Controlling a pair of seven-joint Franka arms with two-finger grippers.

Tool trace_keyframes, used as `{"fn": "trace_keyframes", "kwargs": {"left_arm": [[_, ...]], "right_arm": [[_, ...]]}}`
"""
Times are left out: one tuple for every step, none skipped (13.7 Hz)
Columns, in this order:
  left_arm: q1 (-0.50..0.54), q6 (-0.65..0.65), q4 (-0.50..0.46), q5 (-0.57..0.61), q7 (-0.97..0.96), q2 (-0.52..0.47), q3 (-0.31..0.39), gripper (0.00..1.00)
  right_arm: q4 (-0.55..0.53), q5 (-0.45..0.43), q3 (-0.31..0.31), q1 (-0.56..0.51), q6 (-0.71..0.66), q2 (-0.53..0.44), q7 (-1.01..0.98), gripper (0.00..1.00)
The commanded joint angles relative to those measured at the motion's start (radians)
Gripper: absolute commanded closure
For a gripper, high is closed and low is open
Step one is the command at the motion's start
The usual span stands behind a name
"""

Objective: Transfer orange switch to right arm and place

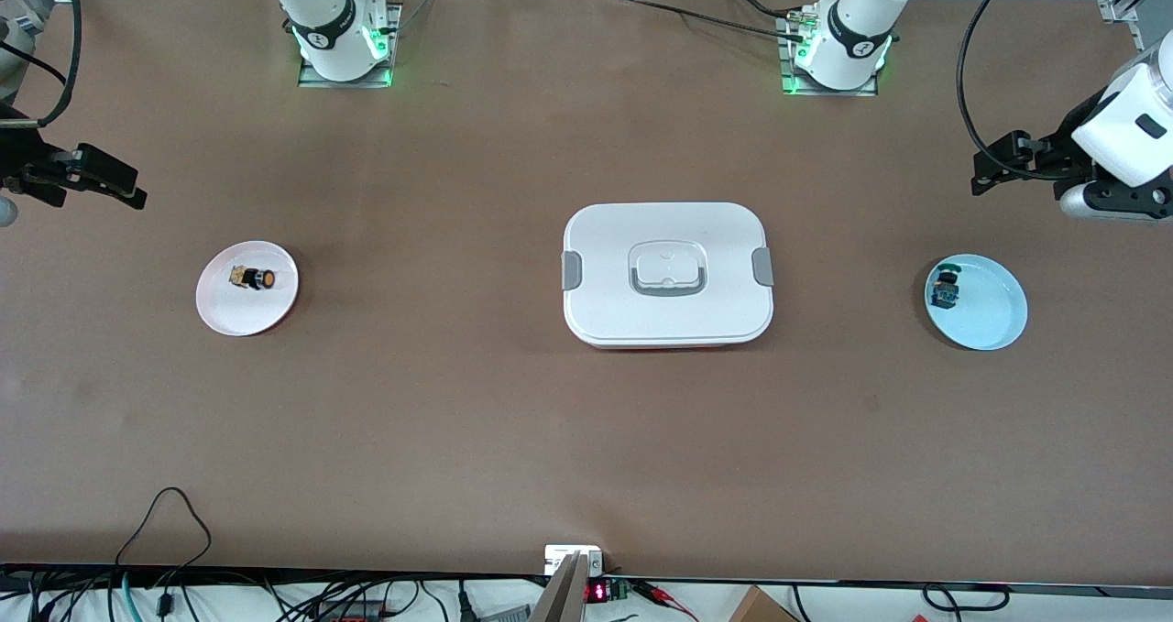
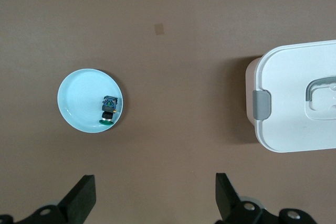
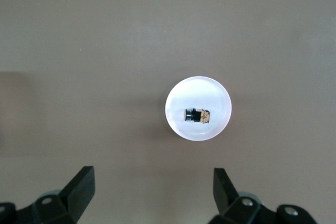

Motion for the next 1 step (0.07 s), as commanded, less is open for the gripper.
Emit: {"fn": "trace_keyframes", "kwargs": {"left_arm": [[0.001,-0.018,0.031,0.029,-0.013,0.015,-0.005,0.00]], "right_arm": [[0.023,-0.001,0.006,-0.012,-0.026,0.002,-0.012,0.00]]}}
